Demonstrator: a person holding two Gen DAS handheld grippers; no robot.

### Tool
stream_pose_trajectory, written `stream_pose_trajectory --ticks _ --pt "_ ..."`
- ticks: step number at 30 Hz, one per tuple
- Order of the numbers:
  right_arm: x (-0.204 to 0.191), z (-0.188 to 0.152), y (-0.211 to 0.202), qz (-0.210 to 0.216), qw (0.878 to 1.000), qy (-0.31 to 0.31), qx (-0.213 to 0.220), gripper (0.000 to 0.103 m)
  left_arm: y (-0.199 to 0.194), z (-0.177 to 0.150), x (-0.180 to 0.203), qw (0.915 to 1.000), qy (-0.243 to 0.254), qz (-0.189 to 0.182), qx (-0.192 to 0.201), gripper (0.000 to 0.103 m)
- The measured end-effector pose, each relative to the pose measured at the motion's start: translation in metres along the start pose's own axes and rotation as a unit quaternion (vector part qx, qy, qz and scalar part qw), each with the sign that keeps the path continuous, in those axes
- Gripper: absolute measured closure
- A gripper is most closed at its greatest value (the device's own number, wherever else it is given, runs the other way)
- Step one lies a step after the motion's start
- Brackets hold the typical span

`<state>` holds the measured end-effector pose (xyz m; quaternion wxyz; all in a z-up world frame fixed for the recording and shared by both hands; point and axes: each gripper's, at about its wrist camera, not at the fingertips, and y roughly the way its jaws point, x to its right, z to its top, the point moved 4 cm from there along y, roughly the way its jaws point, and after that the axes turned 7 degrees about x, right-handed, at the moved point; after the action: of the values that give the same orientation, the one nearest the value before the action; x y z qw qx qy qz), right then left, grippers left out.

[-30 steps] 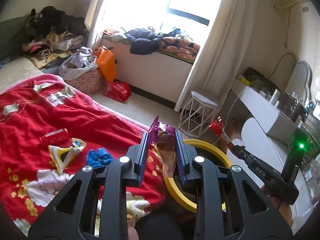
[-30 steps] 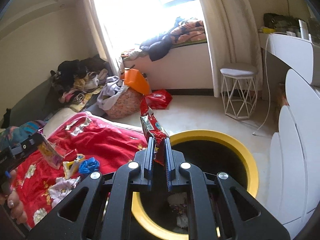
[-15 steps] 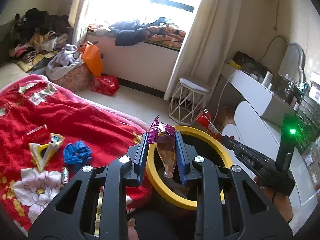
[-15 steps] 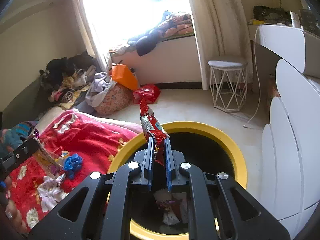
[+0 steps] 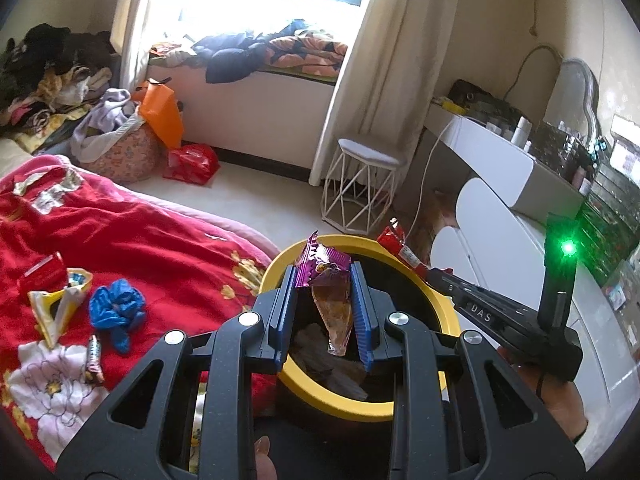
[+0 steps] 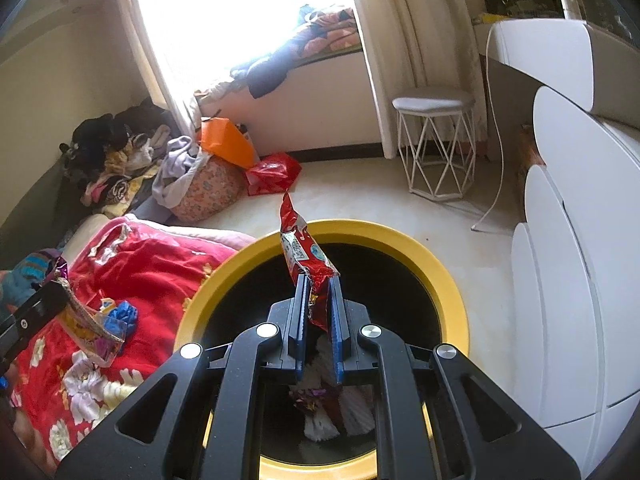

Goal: Collect trash
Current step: 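Carry both wrappers over the yellow-rimmed bin with both tools, then open both tools to drop the wrappers into the bin, then move both tools back over the remaining trash on the bedspread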

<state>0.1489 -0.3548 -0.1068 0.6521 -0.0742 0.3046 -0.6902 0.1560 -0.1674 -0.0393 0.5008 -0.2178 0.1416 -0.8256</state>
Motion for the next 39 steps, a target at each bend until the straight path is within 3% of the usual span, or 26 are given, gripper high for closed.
stream_pose_trajectory --ticks 22,23,26,29,39 --pt "0.024 -0.012 0.016 -0.009 0.999 0.015 -0.034 0.089 0.066 -0.028 0.015 0.9963 -0.012 -0.046 -0.071 0.081" --pt "0.025 -0.012 0.017 -0.007 0.999 0.02 -0.036 0.084 0.067 -0.029 0.015 0.9961 -0.011 -0.047 -0.074 0.077" --pt "0.028 -0.012 0.019 -0.009 0.999 0.029 -0.038 0.073 0.068 -0.03 0.011 0.9958 -0.017 -0.041 -0.08 0.036" --pt "0.029 -0.009 0.016 -0.014 0.999 0.032 -0.03 0.065 0.059 -0.03 0.005 0.9968 -0.021 -0.02 -0.074 0.013" --pt "0.01 0.006 -0.003 0.0 1.0 0.017 0.013 0.045 0.018 -0.018 -0.014 0.9992 -0.012 0.031 -0.022 0.011"
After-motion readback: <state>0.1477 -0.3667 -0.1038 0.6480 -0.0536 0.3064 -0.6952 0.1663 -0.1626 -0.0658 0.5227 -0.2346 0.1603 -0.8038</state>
